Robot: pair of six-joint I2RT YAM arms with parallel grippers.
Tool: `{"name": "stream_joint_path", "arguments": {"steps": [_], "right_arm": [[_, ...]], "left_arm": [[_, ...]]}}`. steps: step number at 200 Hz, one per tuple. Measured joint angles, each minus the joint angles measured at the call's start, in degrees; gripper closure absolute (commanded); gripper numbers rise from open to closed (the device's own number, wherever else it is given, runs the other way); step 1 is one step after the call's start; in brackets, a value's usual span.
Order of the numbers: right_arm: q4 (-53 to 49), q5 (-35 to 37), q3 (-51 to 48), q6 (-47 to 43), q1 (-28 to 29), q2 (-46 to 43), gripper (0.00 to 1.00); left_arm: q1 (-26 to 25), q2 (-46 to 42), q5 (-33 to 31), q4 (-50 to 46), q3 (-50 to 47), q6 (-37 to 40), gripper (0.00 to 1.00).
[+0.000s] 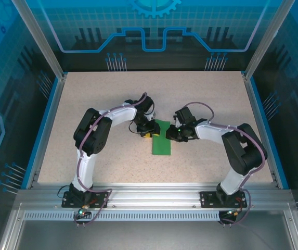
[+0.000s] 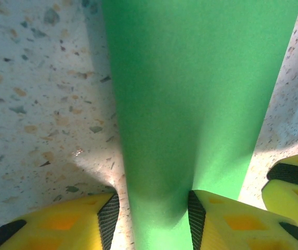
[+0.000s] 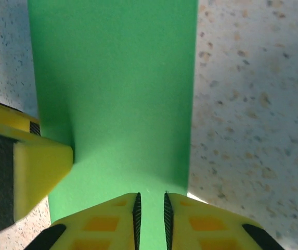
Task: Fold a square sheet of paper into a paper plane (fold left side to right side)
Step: Hold the square sheet of paper at the center of the table.
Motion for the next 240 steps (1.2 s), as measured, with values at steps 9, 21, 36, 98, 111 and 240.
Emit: {"name": "stream_joint_path", "arguments": {"steps": [9, 21, 36, 98, 111, 240], "right_arm": [[-0.2, 0.0, 0.7, 0.0, 0.2, 0.5, 0.81], [-0.6, 0.1, 1.5, 0.0, 0.3, 1.2, 0.82], [-1.0, 0.3, 2.1, 0.0, 0.6, 2.1, 0.82], [-3.7, 1.3, 3.0, 0.0, 0.7, 3.8, 0.84], [-4.1, 1.4, 3.3, 0.0, 0.7, 4.0, 0.85], [-5.9, 1.9, 4.3, 0.0, 0.7, 4.7, 0.9]], "left_arm": [[0.0, 0.0, 0.0, 0.0, 0.0, 0.0, 0.56], [0.0, 0.0, 0.0, -0.1, 0.0, 0.0, 0.56], [0.0, 0.0, 0.0, -0.1, 0.0, 0.0, 0.56], [0.0, 0.0, 0.0, -0.1, 0.0, 0.0, 0.56], [0.0, 0.0, 0.0, -0.1, 0.0, 0.0, 0.55], [-2.9, -10.6, -6.8, 4.7, -6.0, 0.0, 0.43]]}}
